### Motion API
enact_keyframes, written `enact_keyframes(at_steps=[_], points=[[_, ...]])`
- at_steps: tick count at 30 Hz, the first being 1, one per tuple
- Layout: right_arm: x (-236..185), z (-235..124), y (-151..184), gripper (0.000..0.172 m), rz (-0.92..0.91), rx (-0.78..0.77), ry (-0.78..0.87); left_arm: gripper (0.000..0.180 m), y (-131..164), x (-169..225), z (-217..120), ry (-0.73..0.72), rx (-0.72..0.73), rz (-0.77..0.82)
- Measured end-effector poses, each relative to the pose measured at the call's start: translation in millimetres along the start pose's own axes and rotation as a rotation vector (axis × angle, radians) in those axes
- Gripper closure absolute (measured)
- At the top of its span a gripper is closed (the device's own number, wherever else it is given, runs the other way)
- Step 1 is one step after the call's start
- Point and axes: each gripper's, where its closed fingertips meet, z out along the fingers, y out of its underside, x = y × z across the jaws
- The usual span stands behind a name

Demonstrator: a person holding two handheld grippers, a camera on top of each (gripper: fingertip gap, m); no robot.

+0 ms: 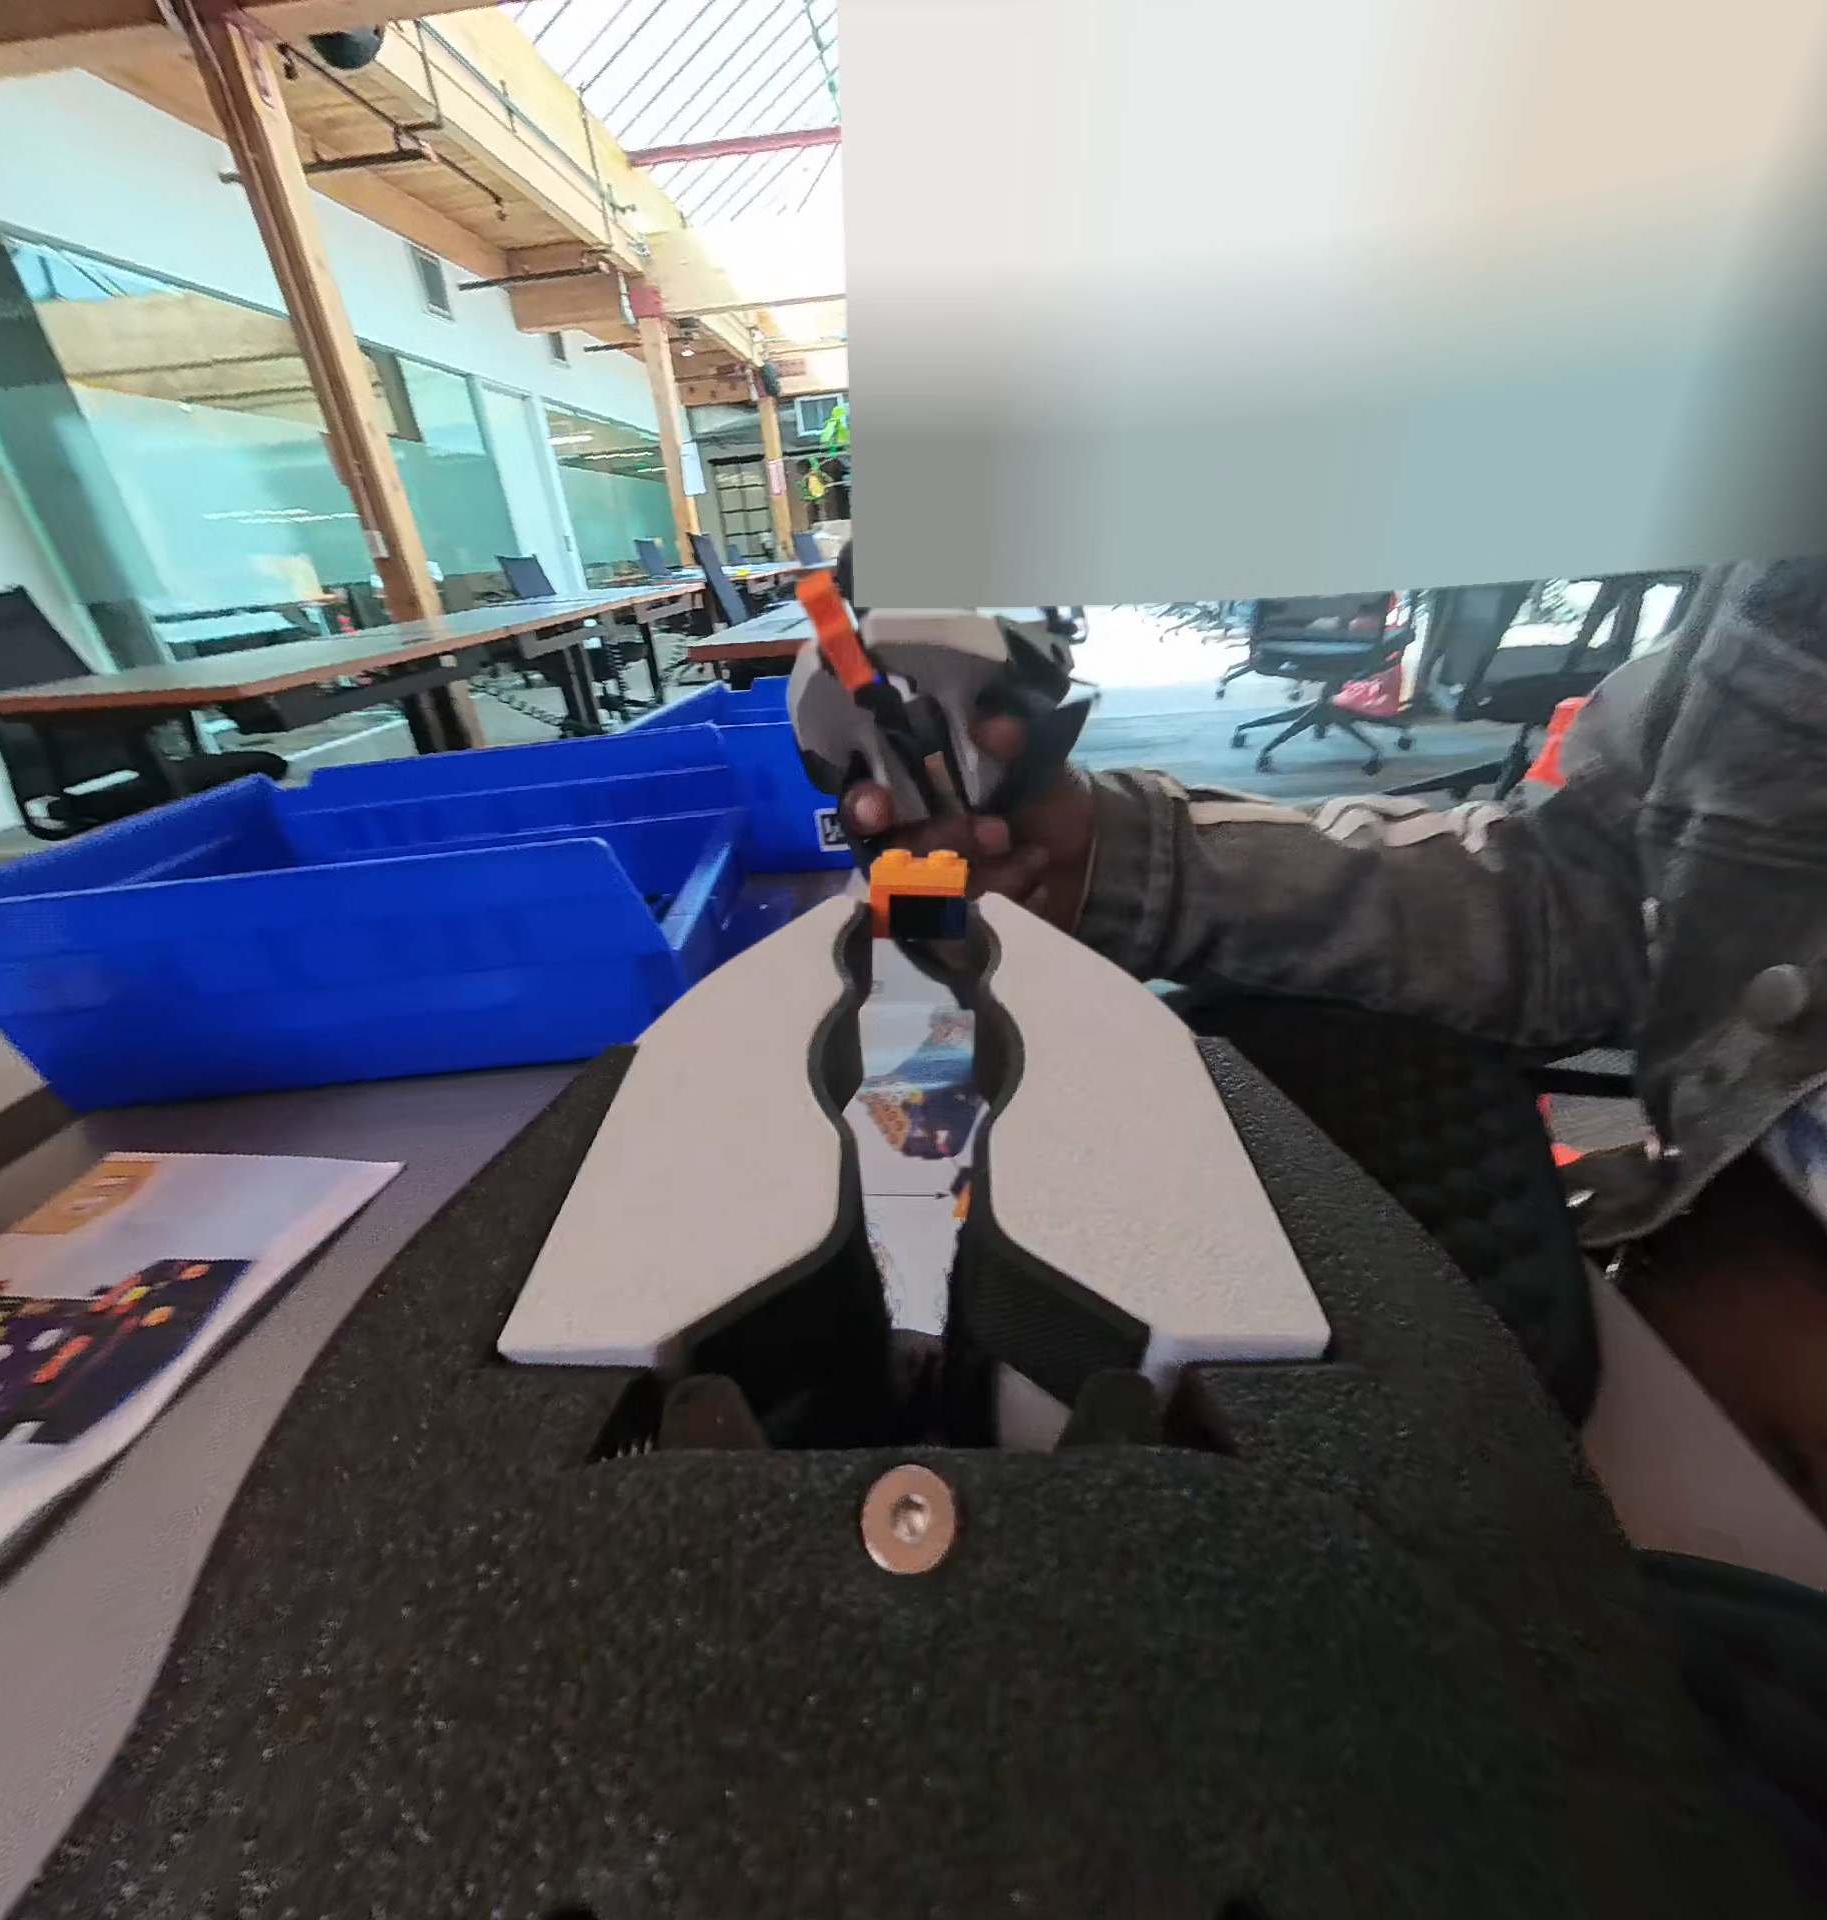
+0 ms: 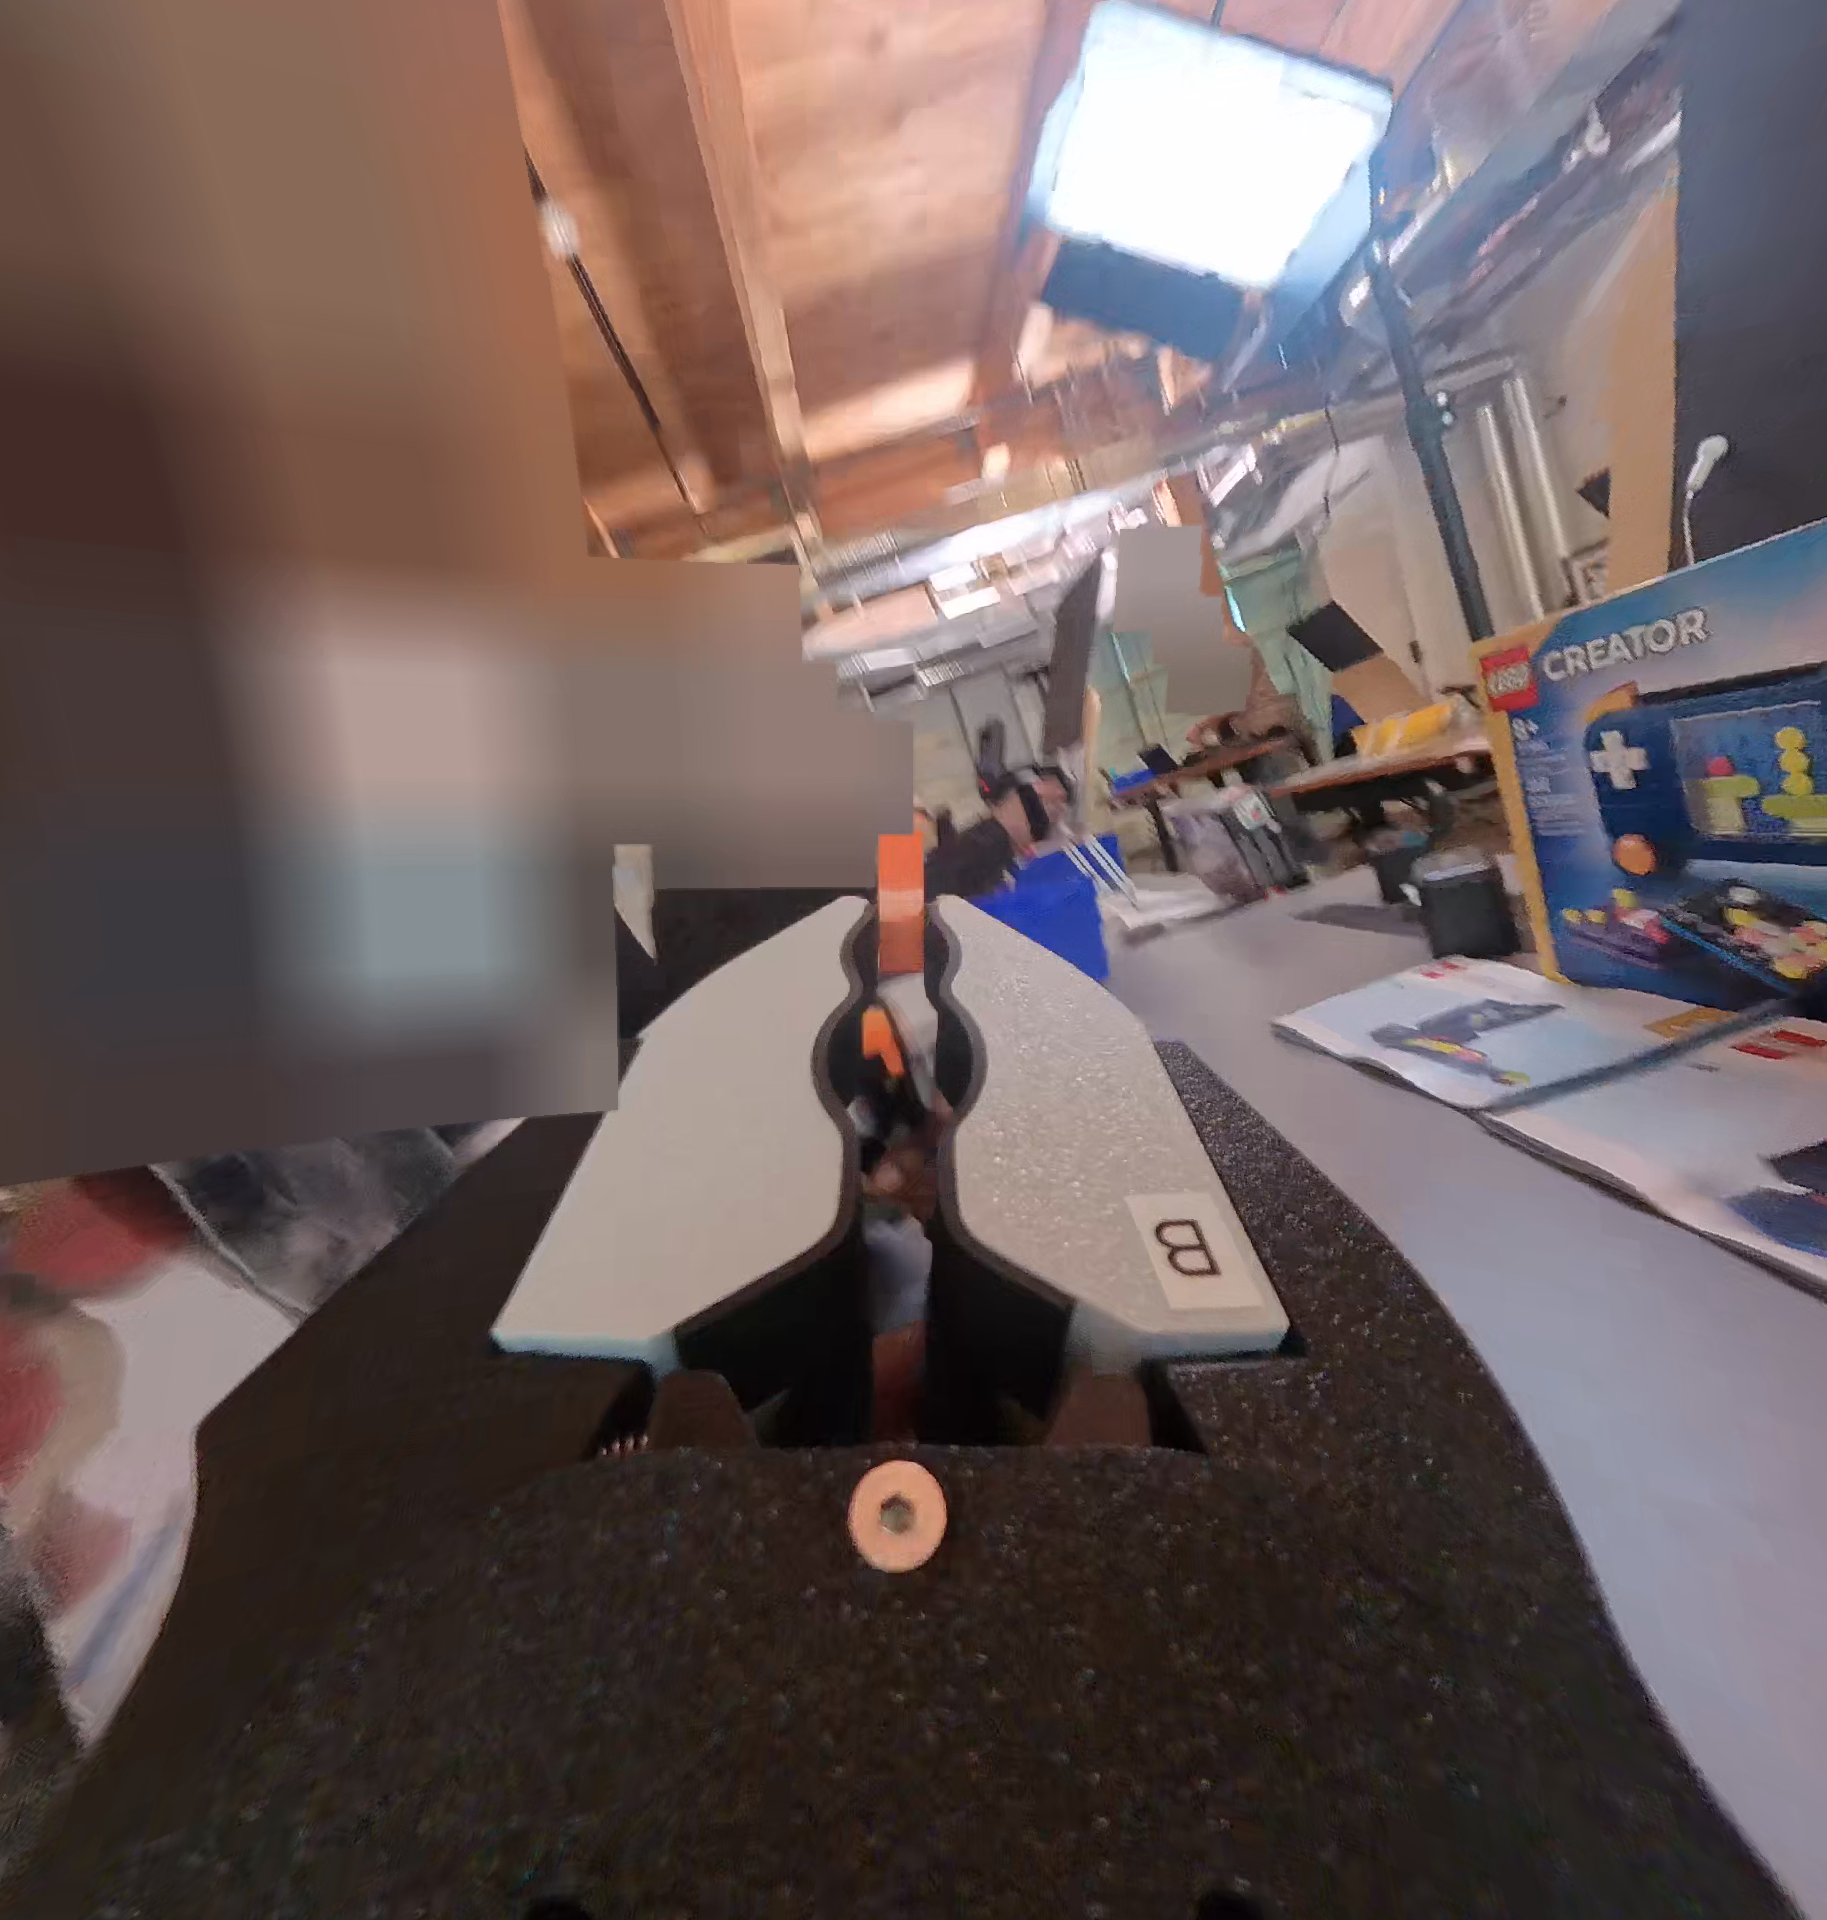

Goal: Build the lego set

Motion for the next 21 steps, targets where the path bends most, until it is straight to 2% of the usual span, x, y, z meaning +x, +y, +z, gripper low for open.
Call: enact_keyframes(at_steps=[1,5,7,15,21], points=[[1.0,3.6,10.1,0.165,-0.072,-0.073,0.032,0.165,-0.6,0.6,-0.3,0.015,0.006,-0.030],[1.2,12.2,53.6,0.164,-0.474,-0.403,0.108,0.165,11.7,0.2,1.0,0.032,-0.070,-0.062],[-1.6,13.6,68.9,0.164,-0.575,-0.497,0.094,0.165,20.2,2.5,2.9,0.045,-0.120,-0.062],[1.2,8.9,85.7,0.164,-0.521,-0.606,0.082,0.165,39.0,8.6,3.6,0.093,-0.230,-0.086],[-0.1,5.6,90.3,0.164,-0.448,-0.638,0.062,0.165,42.3,11.2,2.8,0.106,-0.250,-0.077]])
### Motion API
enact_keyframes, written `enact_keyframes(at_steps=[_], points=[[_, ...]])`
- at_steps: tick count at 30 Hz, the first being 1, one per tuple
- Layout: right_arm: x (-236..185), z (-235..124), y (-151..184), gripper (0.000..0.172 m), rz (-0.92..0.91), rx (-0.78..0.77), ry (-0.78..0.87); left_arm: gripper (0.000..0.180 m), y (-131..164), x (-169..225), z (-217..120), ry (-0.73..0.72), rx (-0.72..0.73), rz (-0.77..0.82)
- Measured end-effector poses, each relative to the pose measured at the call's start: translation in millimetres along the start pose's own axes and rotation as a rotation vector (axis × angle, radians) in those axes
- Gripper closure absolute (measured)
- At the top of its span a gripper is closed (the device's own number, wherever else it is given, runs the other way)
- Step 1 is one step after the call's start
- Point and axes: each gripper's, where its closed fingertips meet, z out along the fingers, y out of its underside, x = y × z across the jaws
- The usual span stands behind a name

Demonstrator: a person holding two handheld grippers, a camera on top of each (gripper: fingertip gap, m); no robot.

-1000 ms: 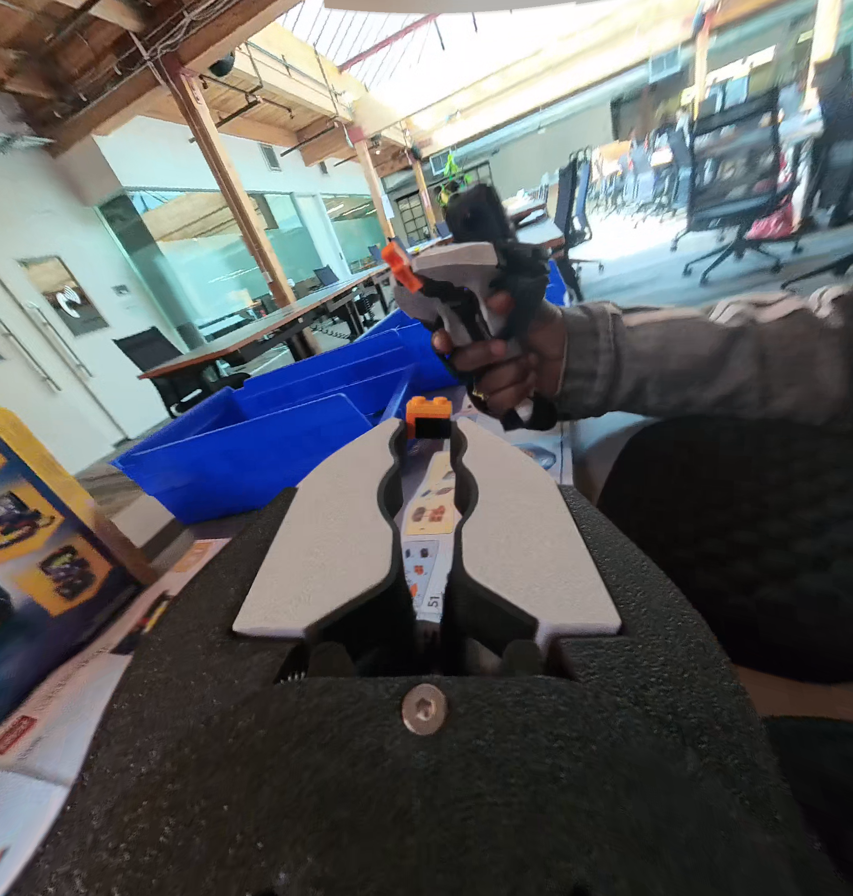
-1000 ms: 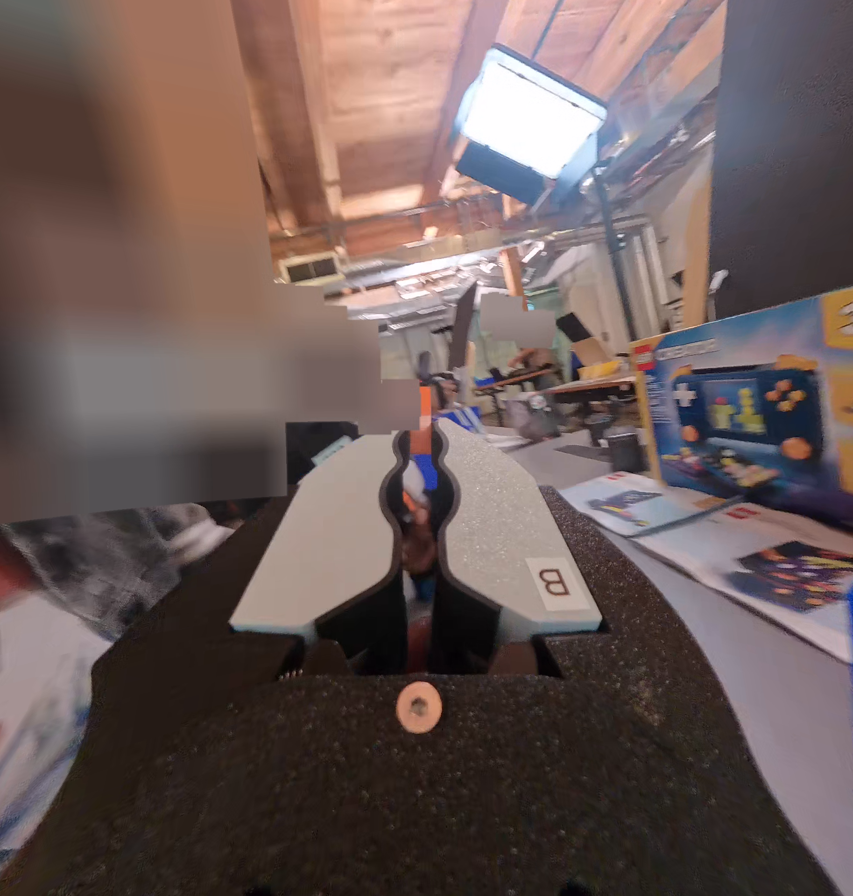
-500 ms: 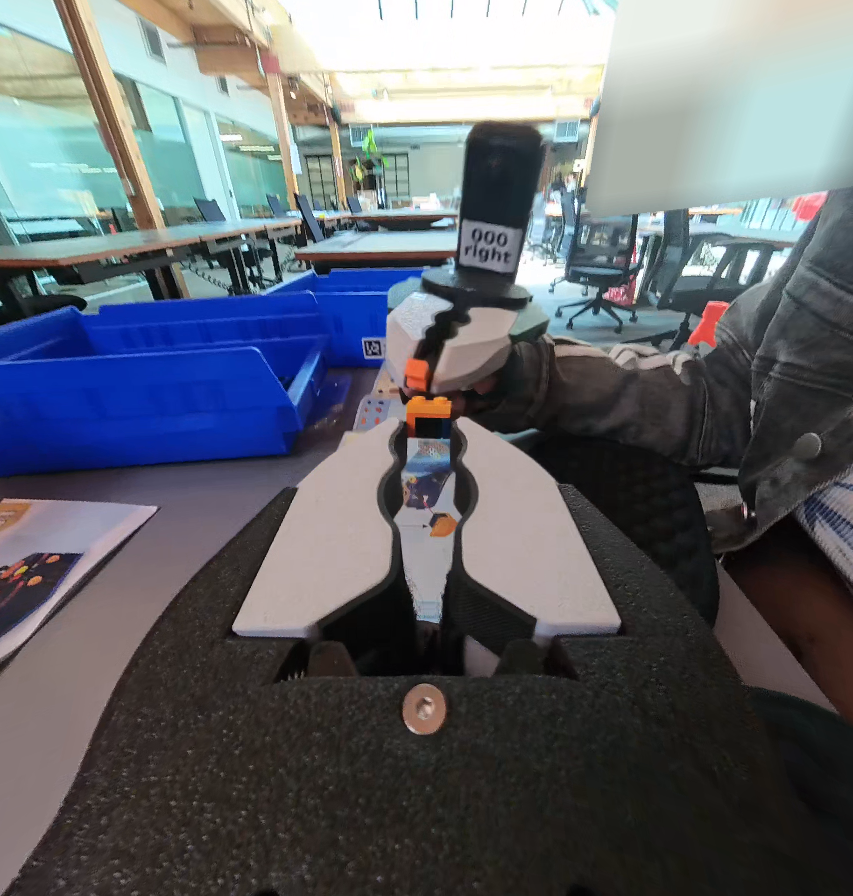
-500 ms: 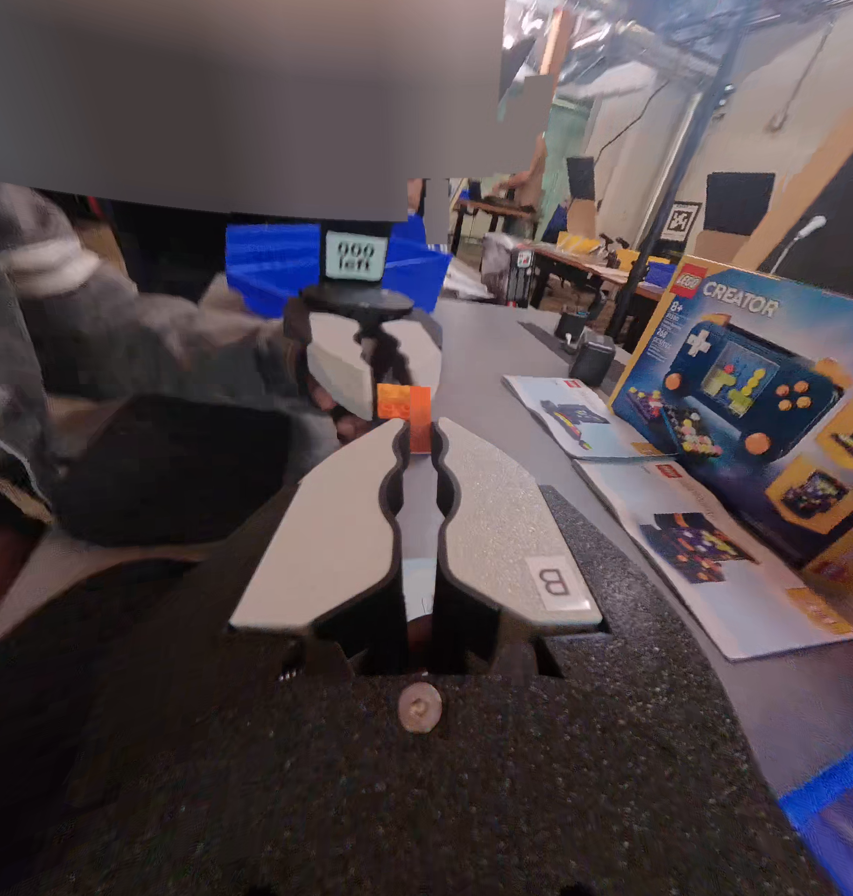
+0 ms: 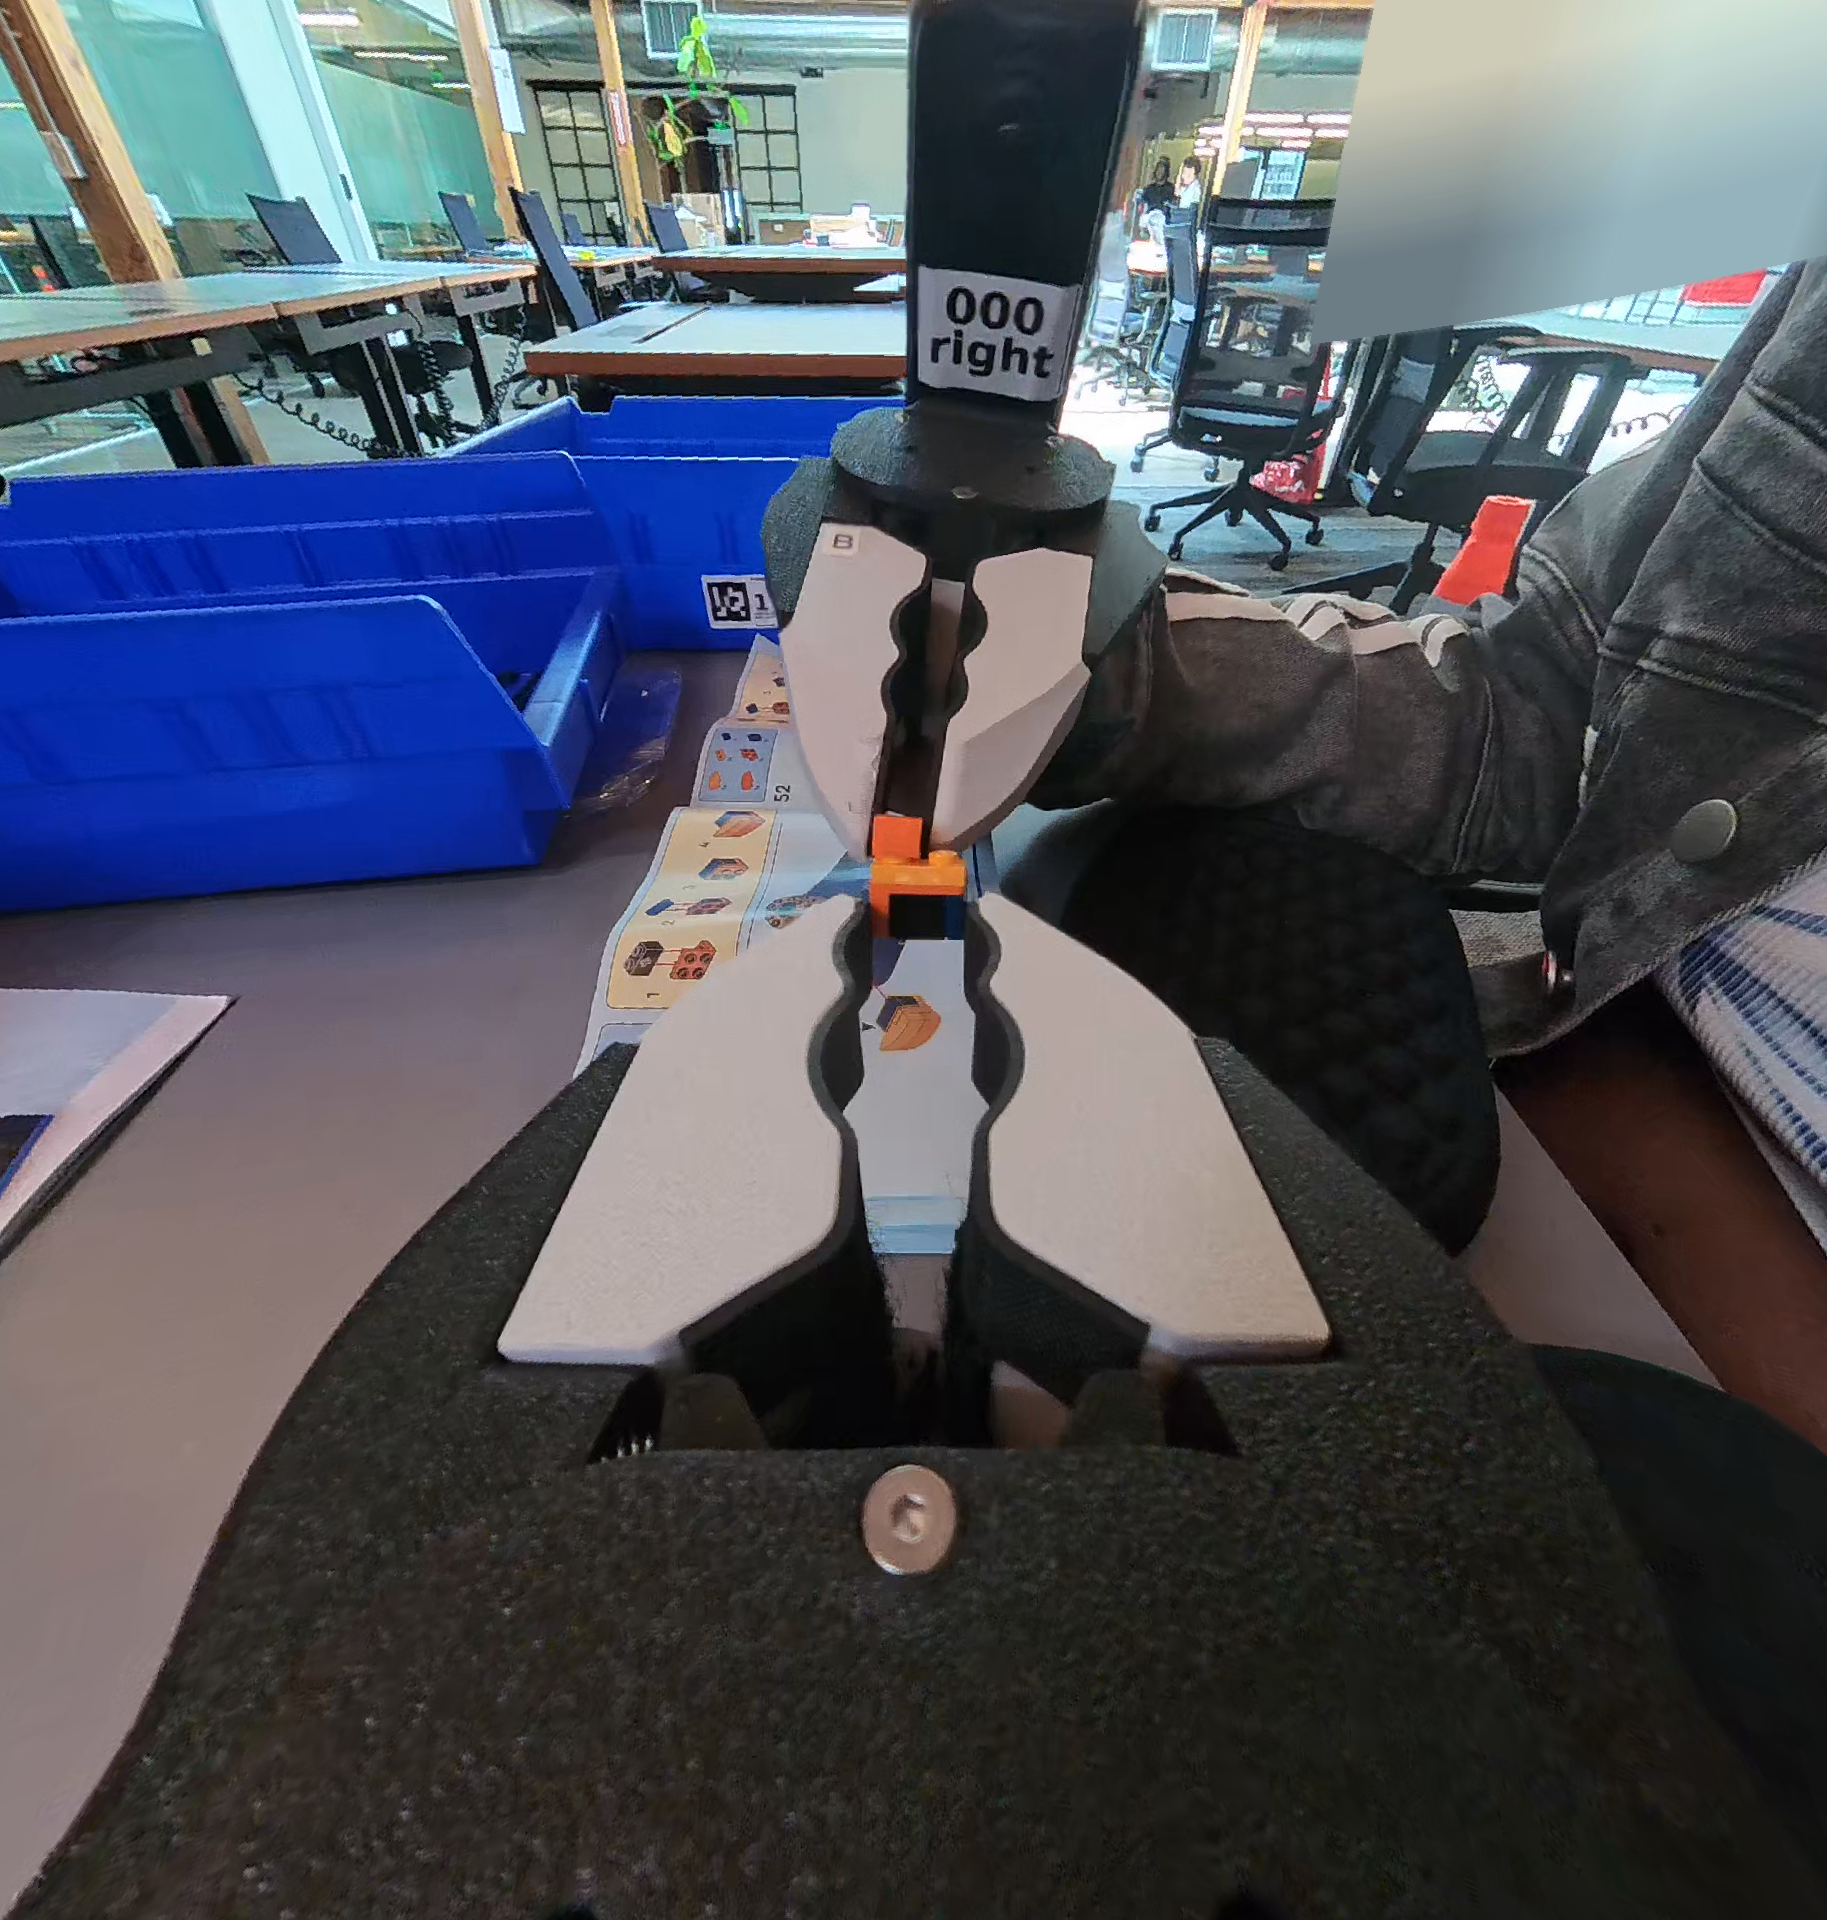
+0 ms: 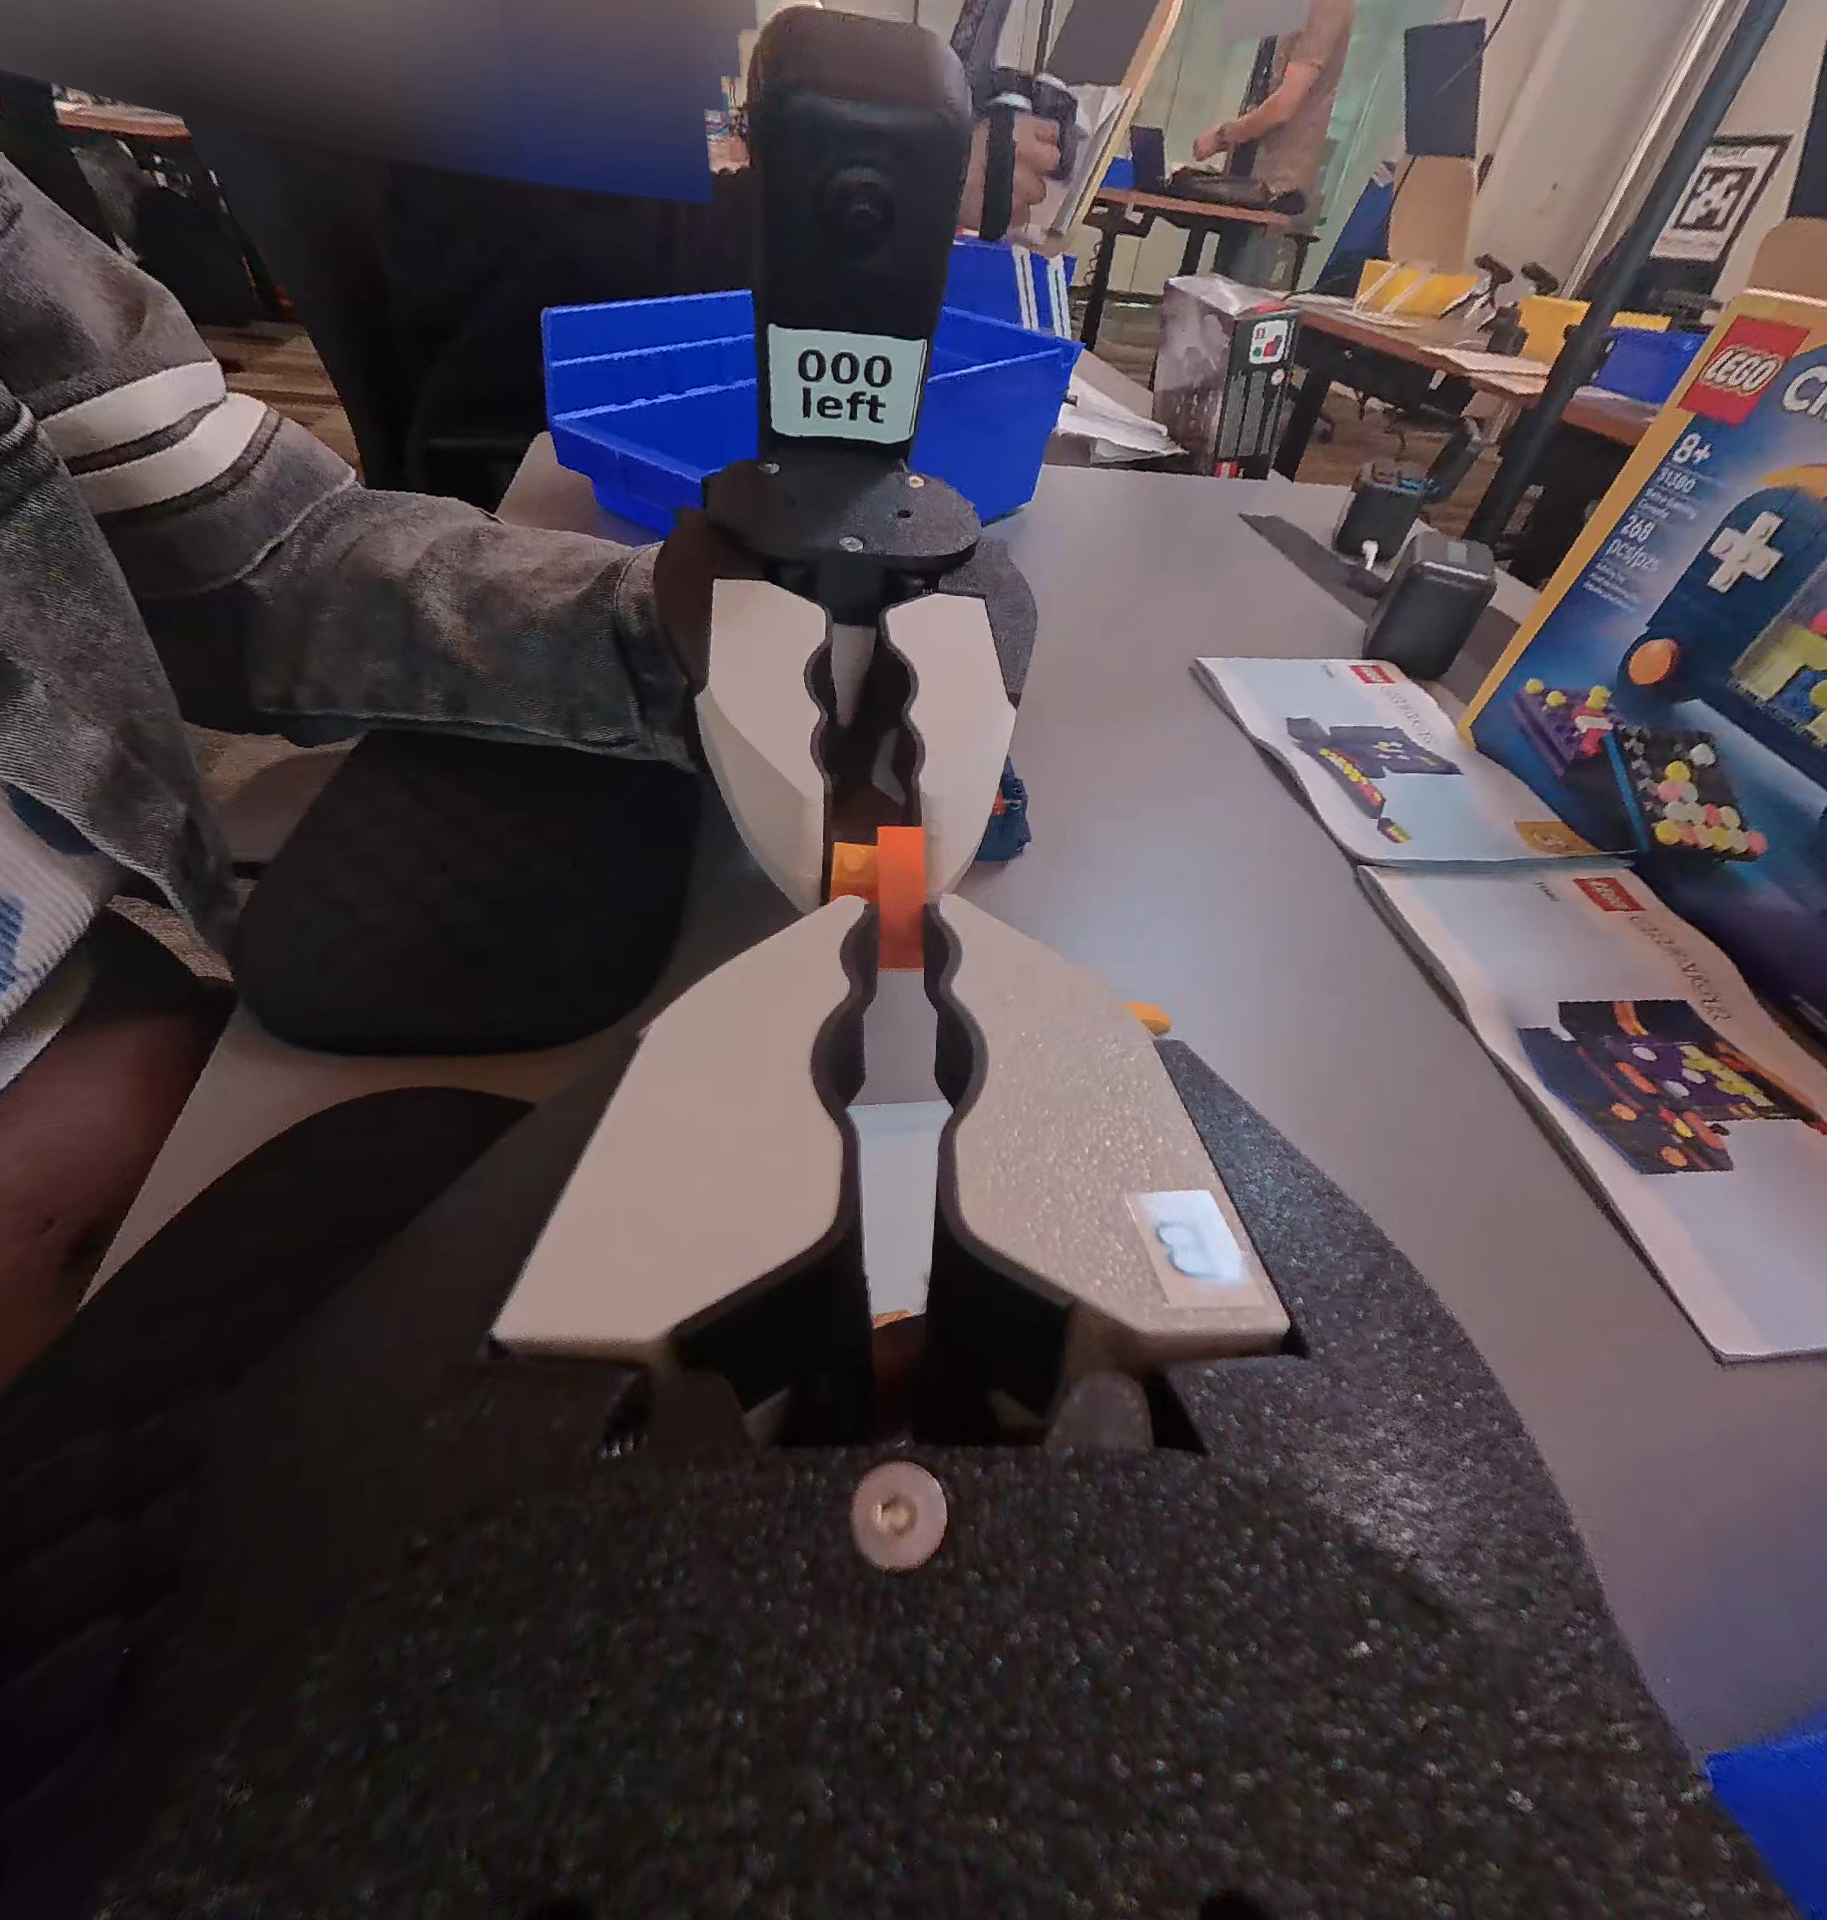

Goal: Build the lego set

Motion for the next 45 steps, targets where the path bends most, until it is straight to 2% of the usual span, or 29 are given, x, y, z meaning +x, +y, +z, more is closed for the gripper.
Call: enact_keyframes(at_steps=[11,18,29,38,45], points=[[-3.4,1.8,13.1,0.164,0.011,-0.080,-0.028,0.165,9.5,2.3,-2.1,-0.030,-0.079,0.121],[-5.2,6.4,34.8,0.164,-0.110,-0.219,-0.011,0.165,29.6,2.7,-3.5,-0.077,-0.283,0.260],[-3.0,15.6,61.1,0.164,-0.292,-0.416,0.045,0.165,53.4,3.7,-9.7,-0.113,-0.506,0.295],[-9.3,19.4,79.4,0.164,-0.310,-0.548,0.008,0.165,67.5,11.0,-10.9,-0.104,-0.620,0.390],[1.8,20.0,82.0,0.164,-0.387,-0.654,0.126,0.165,69.5,3.5,-14.1,-0.213,-0.692,0.431]])
